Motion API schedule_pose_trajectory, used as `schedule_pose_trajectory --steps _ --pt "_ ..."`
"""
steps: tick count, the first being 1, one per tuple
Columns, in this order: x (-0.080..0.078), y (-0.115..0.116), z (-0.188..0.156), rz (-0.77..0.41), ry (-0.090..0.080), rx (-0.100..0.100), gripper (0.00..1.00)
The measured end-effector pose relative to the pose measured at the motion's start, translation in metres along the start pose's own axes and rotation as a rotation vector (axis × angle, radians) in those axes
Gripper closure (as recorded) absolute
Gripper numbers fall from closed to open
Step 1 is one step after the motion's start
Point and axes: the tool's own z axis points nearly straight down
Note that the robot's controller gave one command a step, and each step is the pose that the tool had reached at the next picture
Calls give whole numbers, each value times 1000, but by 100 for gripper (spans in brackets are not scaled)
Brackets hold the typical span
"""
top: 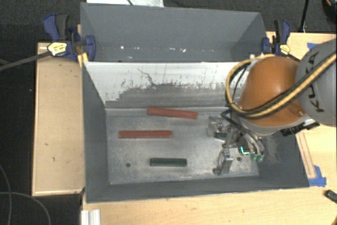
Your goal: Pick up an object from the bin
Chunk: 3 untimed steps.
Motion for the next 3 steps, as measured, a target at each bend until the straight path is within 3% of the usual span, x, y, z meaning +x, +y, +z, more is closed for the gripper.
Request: schedule_pose_trajectory --steps 1,2,3 --pt "-28 100 101 -151 -3 -2 0" --pt "-29 96 98 -143 -6 0 100" --pt "-53 99 -80 -454 -15 2 100"
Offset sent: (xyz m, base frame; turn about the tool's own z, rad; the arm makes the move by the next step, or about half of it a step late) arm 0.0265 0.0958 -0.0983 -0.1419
